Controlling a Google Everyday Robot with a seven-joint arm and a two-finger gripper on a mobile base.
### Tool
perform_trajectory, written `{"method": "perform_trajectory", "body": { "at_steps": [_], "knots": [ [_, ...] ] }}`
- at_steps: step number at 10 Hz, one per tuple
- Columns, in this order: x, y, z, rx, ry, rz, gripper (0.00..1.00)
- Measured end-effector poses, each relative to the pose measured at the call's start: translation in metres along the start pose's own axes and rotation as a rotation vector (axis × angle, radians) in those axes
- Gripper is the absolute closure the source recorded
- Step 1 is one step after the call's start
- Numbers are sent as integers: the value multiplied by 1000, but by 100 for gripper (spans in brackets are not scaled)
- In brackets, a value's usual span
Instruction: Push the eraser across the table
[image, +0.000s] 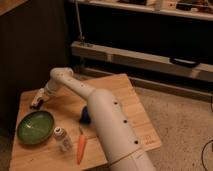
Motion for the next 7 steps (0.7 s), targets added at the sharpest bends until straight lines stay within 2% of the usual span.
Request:
{"method": "perform_trajectory", "body": {
  "at_steps": [7],
  "knots": [
    [17, -2, 20, 16, -8, -7, 98]
  ]
}}
